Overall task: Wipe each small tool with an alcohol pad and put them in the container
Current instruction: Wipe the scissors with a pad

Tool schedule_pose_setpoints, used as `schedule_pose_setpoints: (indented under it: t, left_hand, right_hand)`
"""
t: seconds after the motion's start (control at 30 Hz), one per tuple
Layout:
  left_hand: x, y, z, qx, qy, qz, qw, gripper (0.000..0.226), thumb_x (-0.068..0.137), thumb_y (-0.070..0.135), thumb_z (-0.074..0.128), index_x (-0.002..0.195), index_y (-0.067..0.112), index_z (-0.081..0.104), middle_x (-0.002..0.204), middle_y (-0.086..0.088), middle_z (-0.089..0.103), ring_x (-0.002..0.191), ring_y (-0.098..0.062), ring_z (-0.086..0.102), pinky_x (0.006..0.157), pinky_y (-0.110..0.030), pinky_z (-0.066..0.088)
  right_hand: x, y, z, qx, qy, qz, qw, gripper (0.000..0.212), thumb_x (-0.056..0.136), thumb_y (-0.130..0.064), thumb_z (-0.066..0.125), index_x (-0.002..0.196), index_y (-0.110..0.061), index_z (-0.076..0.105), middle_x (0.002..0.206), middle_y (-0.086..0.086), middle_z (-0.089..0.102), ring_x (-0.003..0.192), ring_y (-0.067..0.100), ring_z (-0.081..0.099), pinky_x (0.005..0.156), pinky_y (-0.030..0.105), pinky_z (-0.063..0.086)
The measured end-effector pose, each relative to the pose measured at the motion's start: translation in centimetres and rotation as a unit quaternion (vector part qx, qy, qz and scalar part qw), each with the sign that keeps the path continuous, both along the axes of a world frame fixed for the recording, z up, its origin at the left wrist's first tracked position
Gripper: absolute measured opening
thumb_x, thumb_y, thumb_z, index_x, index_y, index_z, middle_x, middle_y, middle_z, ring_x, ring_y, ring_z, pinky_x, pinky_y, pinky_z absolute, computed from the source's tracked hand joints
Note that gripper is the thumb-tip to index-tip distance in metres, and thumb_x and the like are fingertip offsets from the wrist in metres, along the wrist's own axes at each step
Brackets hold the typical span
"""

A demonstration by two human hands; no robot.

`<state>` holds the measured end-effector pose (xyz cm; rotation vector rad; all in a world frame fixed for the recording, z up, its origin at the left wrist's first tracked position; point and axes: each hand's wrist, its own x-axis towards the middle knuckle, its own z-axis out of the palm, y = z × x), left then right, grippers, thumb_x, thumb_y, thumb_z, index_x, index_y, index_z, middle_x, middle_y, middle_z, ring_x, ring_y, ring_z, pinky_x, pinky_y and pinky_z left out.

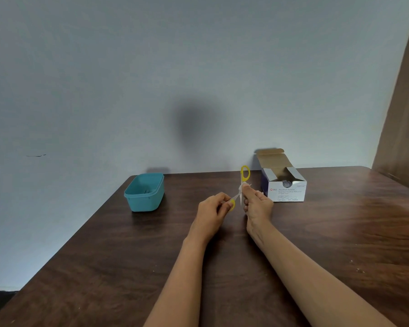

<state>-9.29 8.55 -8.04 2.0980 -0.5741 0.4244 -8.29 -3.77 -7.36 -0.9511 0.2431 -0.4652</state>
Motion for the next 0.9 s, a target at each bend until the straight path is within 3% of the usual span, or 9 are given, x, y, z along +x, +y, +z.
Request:
schedule_pose_setpoints:
  t: [0.13,0.23,0.47,0.6,0.7,0.9]
  left_hand:
    - [0.0,0.0,0.0,0.008,0.006,0.004,1.0,0.012,0.093,0.027,0.057,0.089,0.018,0.065,0.078,0.001,0.061,0.067,-0.003,0.048,0.061,-0.015,0.038]
    - [0.1,0.1,-0.1,0.013,0.01,0.011,1.0,0.013,0.094,0.027,0.056,0.089,0.018,0.064,0.077,0.001,0.061,0.065,-0.002,0.046,0.059,-0.014,0.037]
    - [0.0,0.1,-0.1,0.005,0.004,0.02,1.0,0.015,0.095,0.027,0.055,0.089,0.016,0.063,0.074,0.002,0.059,0.065,-0.003,0.046,0.059,-0.015,0.036]
    - [0.0,0.1,-0.1,-0.006,0.002,0.022,1.0,0.015,0.095,0.027,0.055,0.087,0.015,0.062,0.072,0.001,0.058,0.062,-0.003,0.044,0.058,-0.014,0.035]
    - [0.0,0.1,-0.1,-0.008,0.003,0.021,1.0,0.015,0.095,0.027,0.054,0.088,0.016,0.062,0.074,-0.002,0.06,0.063,-0.003,0.045,0.058,-0.015,0.036]
    - [0.1,0.1,-0.1,0.002,0.002,0.017,1.0,0.015,0.095,0.026,0.055,0.088,0.016,0.063,0.076,-0.002,0.061,0.065,-0.004,0.046,0.059,-0.014,0.036]
  right_hand:
    - [0.3,-0.5,-0.2,0.036,0.024,-0.042,0.998,0.026,0.084,-0.018,0.072,0.061,-0.012,0.061,0.053,-0.002,0.048,0.044,0.005,0.037,0.04,0.015,0.033]
    - [0.6,-1.2,-0.2,0.042,0.033,-0.017,0.998,0.021,0.084,-0.015,0.071,0.066,-0.009,0.062,0.061,0.003,0.048,0.046,0.006,0.038,0.038,0.015,0.032]
    - [0.2,-1.2,-0.2,0.085,0.018,0.05,0.995,0.011,0.082,-0.01,0.073,0.074,-0.008,0.065,0.06,-0.002,0.057,0.05,0.005,0.043,0.041,0.015,0.036]
    - [0.0,-1.2,-0.2,0.053,0.013,0.076,0.996,0.005,0.082,-0.006,0.071,0.078,-0.007,0.068,0.062,-0.001,0.055,0.052,0.005,0.041,0.042,0.014,0.033]
    - [0.1,-1.1,-0.2,0.024,0.017,0.071,0.997,0.006,0.081,-0.006,0.072,0.077,-0.007,0.069,0.061,0.0,0.052,0.05,0.005,0.039,0.043,0.014,0.031]
    - [0.5,-1.2,-0.2,0.069,0.022,0.024,0.997,0.008,0.079,-0.006,0.074,0.074,-0.01,0.068,0.066,0.001,0.054,0.051,0.005,0.04,0.041,0.015,0.032]
